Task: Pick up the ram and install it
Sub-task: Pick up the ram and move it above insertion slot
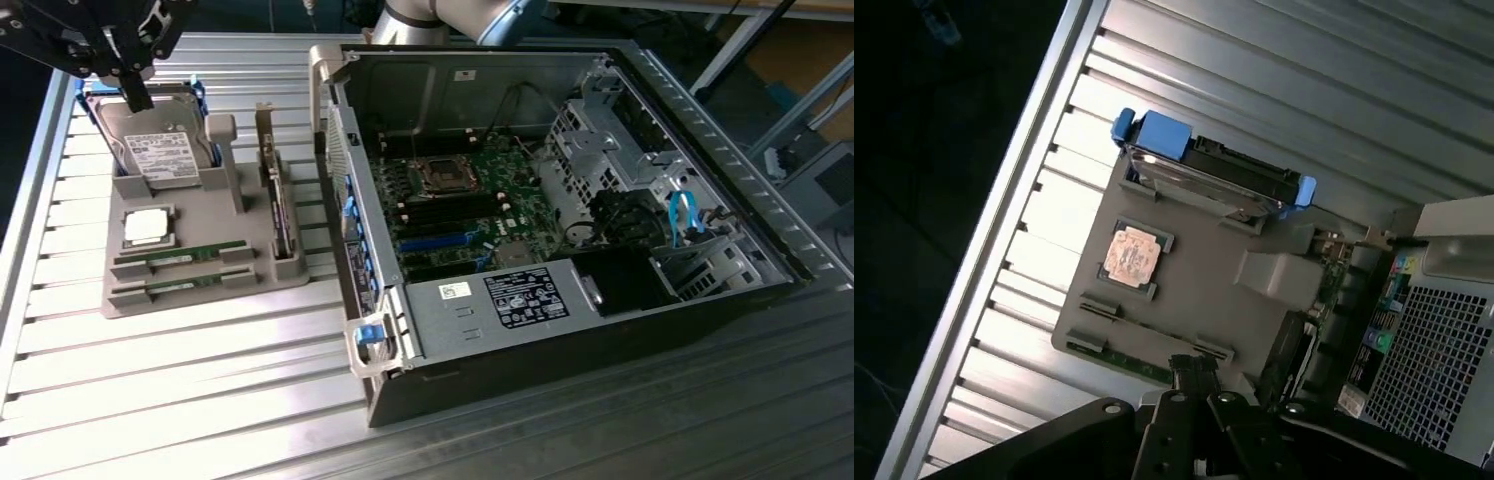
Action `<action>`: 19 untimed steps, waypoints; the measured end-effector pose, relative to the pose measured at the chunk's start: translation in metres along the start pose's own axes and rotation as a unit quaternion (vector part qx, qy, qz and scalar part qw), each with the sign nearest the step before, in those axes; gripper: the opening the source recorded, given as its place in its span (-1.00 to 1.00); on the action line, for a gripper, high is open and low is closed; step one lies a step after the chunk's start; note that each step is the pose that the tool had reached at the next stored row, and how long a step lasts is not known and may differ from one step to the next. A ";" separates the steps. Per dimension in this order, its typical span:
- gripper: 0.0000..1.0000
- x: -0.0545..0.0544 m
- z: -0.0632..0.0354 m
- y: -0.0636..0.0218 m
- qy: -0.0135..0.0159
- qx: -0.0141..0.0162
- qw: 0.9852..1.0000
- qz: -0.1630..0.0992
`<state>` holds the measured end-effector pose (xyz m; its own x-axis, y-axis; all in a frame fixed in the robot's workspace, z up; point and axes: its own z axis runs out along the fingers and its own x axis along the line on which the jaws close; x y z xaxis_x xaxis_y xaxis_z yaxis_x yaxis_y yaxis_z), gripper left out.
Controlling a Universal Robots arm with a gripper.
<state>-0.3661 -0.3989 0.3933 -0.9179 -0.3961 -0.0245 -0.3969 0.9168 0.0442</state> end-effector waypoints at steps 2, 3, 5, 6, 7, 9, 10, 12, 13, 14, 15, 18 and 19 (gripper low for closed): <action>-0.80 0.000 0.0000 0.0000 0.001 0.000 1.000 -0.018; -0.80 0.000 0.0000 0.0000 0.001 -0.001 1.000 -0.029; -0.80 0.000 0.0000 0.0000 0.002 -0.001 0.999 -0.045; -0.80 0.000 0.0000 0.0000 0.002 -0.001 0.999 -0.052; -0.80 0.000 0.0000 0.0000 0.003 -0.002 0.998 -0.062; -0.80 0.000 0.0000 0.0000 0.003 -0.002 0.997 -0.078; -0.80 0.000 0.0000 0.0000 0.004 -0.002 0.996 -0.086; -0.80 0.000 0.0000 0.0000 0.005 -0.003 0.994 -0.114; -0.80 0.000 0.0000 0.0000 0.006 -0.003 0.992 -0.125; -0.80 0.000 0.0000 0.0000 0.006 -0.003 0.991 -0.136; -0.80 0.000 0.0000 0.0000 0.006 -0.004 0.989 -0.145; -0.80 0.000 0.0000 0.0000 0.007 -0.004 0.986 -0.169; -0.80 0.000 0.0000 0.0000 0.008 -0.004 0.984 -0.179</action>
<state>-0.3661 -0.3989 0.3933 -0.7195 -0.6940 -0.0244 -0.6943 0.7183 0.0441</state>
